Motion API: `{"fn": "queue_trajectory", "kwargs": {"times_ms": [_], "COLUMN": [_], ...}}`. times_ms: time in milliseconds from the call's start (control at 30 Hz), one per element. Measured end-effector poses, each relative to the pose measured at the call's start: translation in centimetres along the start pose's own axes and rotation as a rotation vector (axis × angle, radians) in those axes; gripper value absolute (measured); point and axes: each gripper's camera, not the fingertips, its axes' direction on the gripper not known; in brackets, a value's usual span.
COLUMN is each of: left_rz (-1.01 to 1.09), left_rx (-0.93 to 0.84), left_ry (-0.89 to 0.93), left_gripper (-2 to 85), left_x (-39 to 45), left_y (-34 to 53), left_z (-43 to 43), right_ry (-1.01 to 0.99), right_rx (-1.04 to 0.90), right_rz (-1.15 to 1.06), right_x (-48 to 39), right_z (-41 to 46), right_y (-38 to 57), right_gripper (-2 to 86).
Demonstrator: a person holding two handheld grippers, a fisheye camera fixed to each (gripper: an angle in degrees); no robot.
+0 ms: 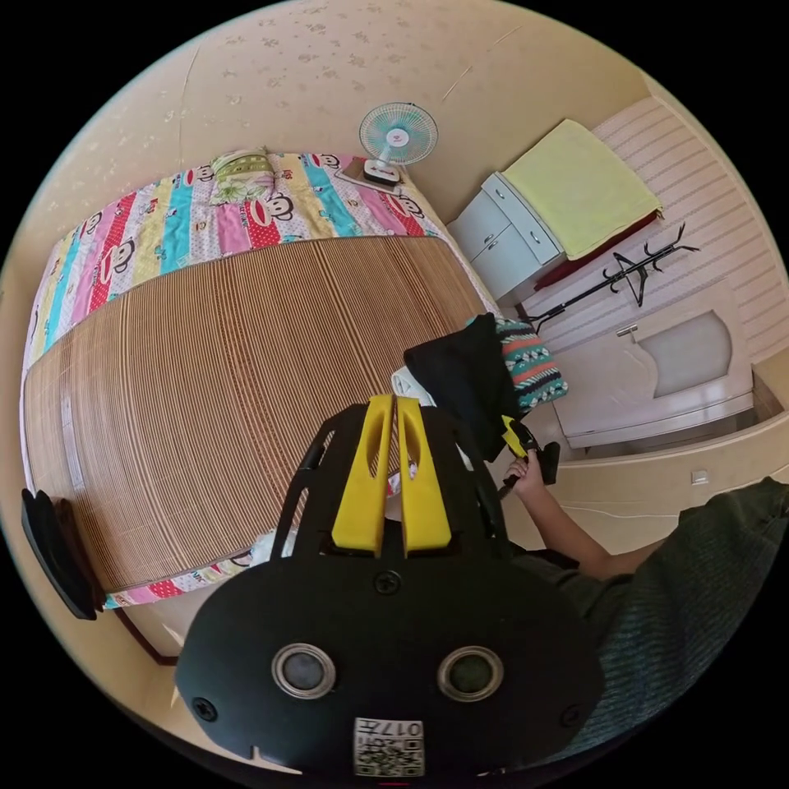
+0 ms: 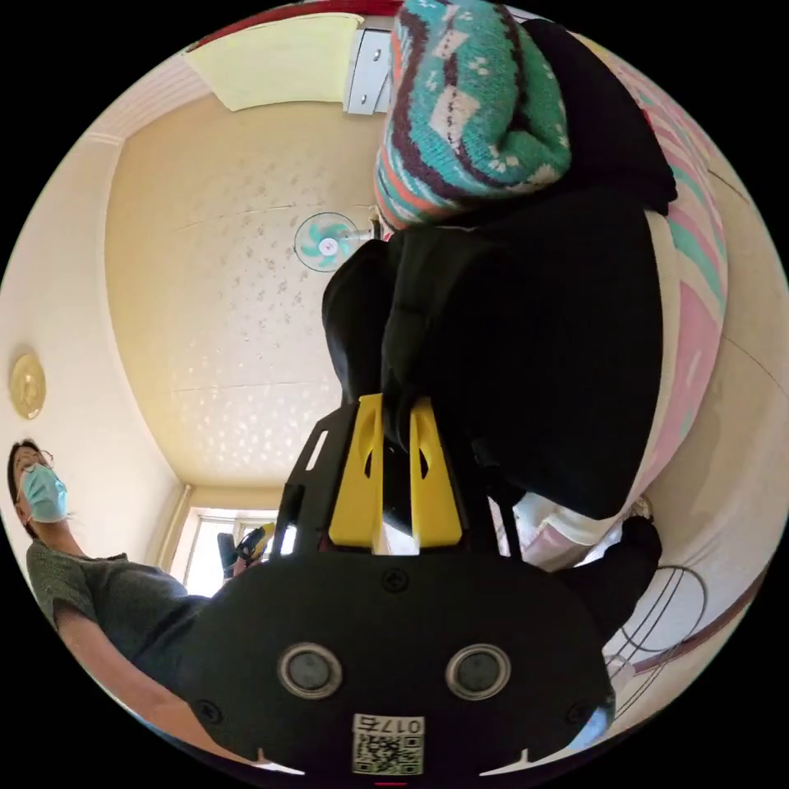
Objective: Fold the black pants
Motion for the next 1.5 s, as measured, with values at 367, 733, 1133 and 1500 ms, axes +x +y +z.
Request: {"fn": "queue_trajectory", "kwargs": {"times_ms": [367,733,1133,1500], "left_rz": [0.161,0.491,0.383,0.283], "left_rx": [0.103,0.337,0.688,0.719], "left_ry": [0.160,0.295,0.053,0.371], "left_gripper": [4.4,13.1,3.8,0.2], "left_x": [0.2,4.8,2.4,-2.4], "left_y": [3.4,8.1,20.4,25.5], "left_z": [-4.3,-17.6,-31.5,-40.7], "right_ry": [-0.510,-0.542,-0.556,-0.238], "right_rx": [-0.153,-0.629,-0.718,-0.669], "right_rz": [-0.600,-1.055,-1.129,-1.259], "right_x": [-15.2,-34.7,-35.1,-27.2], "right_z": [9.3,26.9,31.7,26.7], "right_y": [2.3,32.2,56.6,70.6], "right_gripper": [2.0,1.0,0.8,1.2]}}
